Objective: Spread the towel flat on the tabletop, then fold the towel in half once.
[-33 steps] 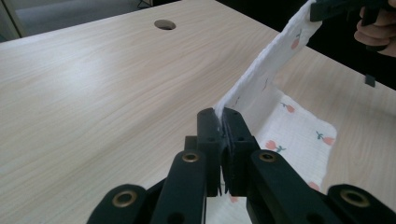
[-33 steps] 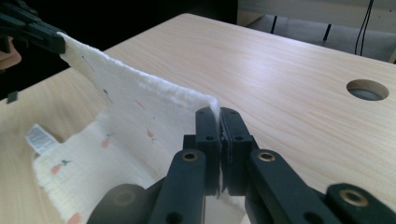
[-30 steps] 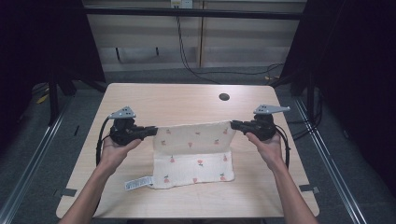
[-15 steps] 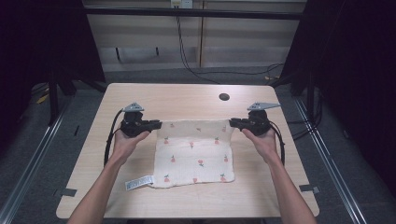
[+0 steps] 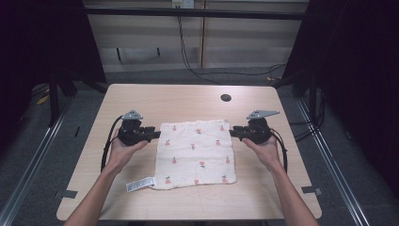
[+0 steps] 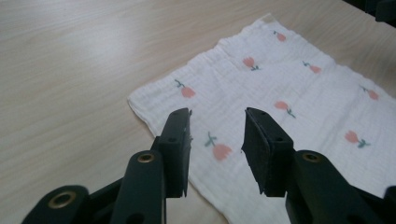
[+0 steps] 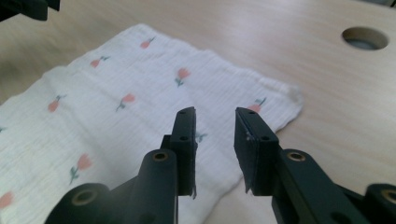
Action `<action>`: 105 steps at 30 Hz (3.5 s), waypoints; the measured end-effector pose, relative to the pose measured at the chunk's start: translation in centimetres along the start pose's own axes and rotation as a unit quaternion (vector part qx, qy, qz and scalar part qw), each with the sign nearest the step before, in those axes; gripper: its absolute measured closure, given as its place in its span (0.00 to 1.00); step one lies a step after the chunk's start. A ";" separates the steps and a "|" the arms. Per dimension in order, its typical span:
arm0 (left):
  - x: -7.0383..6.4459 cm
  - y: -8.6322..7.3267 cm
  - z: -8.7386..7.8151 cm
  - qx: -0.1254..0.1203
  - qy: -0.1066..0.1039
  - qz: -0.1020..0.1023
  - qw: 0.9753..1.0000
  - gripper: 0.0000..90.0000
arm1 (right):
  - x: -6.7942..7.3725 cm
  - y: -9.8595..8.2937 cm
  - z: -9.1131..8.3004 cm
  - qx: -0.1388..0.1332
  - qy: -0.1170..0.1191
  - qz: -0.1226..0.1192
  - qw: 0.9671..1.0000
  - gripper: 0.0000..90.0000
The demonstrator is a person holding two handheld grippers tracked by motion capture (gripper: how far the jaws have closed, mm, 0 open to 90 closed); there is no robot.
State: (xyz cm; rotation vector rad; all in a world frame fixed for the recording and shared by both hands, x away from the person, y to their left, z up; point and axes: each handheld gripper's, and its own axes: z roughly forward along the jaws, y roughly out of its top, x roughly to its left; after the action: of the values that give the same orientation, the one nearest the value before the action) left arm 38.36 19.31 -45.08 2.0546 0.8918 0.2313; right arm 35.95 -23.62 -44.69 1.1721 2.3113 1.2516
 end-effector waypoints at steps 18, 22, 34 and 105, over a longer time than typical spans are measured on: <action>-3.9 -5.4 1.1 0.058 -0.063 0.039 0.996 0.70 | 3.3 -4.9 1.7 0.068 0.011 -0.029 0.997 0.71; -3.6 -5.2 1.5 0.065 -0.052 0.041 0.996 0.71 | 3.8 -5.4 2.4 0.094 -0.004 -0.068 0.993 0.70; -3.9 -5.2 2.4 0.067 -0.049 0.053 0.995 0.59 | 3.7 -6.0 1.2 0.109 0.018 -0.039 0.993 1.00; 1.7 -0.8 4.4 0.060 -0.051 -0.017 0.997 0.61 | -3.9 -2.3 5.4 0.080 -0.051 0.018 0.995 0.96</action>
State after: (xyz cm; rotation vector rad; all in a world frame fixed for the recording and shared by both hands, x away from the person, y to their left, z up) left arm 41.23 17.91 -48.71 2.1389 0.8959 0.0557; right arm 40.24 -24.14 -50.24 1.3031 2.3606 1.0085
